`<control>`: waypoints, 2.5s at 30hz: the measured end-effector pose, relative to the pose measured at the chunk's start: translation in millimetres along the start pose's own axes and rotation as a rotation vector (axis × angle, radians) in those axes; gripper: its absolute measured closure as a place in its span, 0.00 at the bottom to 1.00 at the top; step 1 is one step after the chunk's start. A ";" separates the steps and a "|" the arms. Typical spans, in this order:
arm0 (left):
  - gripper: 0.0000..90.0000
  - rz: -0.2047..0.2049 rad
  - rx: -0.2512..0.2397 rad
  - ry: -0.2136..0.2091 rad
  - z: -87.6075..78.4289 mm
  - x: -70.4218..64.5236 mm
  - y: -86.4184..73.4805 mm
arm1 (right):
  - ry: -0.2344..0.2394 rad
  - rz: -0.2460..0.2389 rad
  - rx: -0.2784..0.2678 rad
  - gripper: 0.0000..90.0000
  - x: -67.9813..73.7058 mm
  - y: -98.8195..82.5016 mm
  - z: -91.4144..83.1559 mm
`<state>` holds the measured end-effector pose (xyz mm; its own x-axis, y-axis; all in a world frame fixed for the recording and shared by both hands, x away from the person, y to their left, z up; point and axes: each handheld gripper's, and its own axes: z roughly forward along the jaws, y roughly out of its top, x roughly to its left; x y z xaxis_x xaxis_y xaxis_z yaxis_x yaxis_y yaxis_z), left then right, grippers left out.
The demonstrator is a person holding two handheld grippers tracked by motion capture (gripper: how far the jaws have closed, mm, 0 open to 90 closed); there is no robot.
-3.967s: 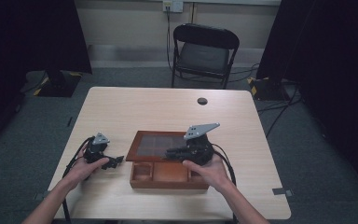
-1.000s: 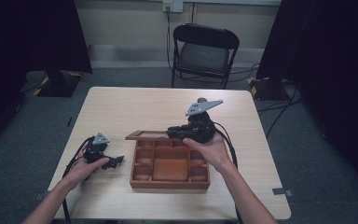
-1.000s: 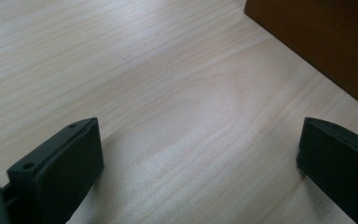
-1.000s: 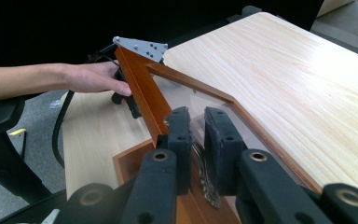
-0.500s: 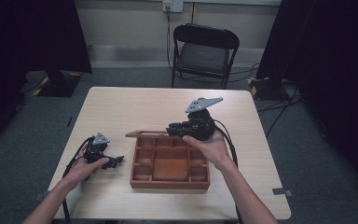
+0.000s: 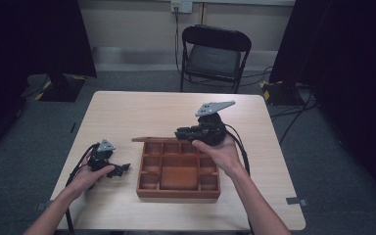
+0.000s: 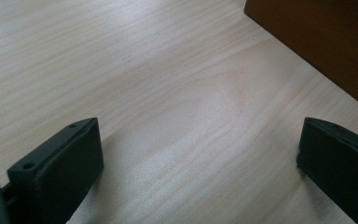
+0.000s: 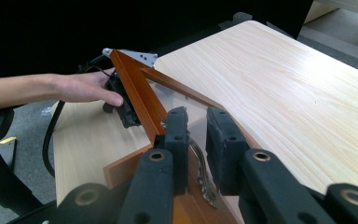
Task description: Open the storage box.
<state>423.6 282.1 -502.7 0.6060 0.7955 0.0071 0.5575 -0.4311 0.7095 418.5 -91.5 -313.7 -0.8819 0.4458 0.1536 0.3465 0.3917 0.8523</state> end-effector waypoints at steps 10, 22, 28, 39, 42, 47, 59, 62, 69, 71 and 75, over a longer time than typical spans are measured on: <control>0.00 0.000 0.000 0.000 0.0 0.0 0.0 | 0.003 0.010 -0.004 0.88 -4.1 3.6 0.0; 0.00 0.000 0.000 0.000 0.0 0.0 0.0 | -0.006 0.008 -0.001 0.87 -6.3 7.8 0.0; 0.00 0.000 0.000 0.000 0.0 0.0 0.0 | -0.028 -0.011 0.009 0.88 -5.8 12.8 0.1; 0.00 0.000 0.000 0.000 0.0 0.0 0.0 | -0.021 0.007 -0.003 0.87 -10.9 15.3 0.3; 0.00 0.000 0.000 0.000 0.0 0.0 0.0 | -0.016 0.017 -0.003 0.87 -13.1 16.2 0.4; 0.00 0.000 0.000 0.000 0.0 0.0 0.0 | -0.009 0.021 -0.004 0.87 -14.7 16.3 0.4; 0.00 0.000 0.001 0.000 0.0 0.0 0.0 | -0.005 0.016 -0.004 0.86 -15.1 16.1 0.4; 0.00 0.000 0.000 0.000 0.0 0.0 0.0 | -0.006 0.017 -0.004 0.86 -14.9 16.1 0.4; 0.00 0.000 0.000 0.000 0.0 0.0 0.0 | -0.009 0.018 -0.004 0.86 -14.8 16.4 0.4; 0.00 0.000 0.001 0.000 0.0 0.0 0.0 | -0.009 0.018 -0.003 0.86 -14.6 16.5 0.4; 0.00 0.000 0.001 0.000 -0.1 0.0 0.0 | -0.009 0.018 -0.003 0.87 -14.6 16.6 0.4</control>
<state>423.6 282.2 -502.6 0.6062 0.7953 0.0073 0.5577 -0.4316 0.7090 437.3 -91.2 -302.0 -0.8725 0.4602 0.1640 0.3611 0.3815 0.8509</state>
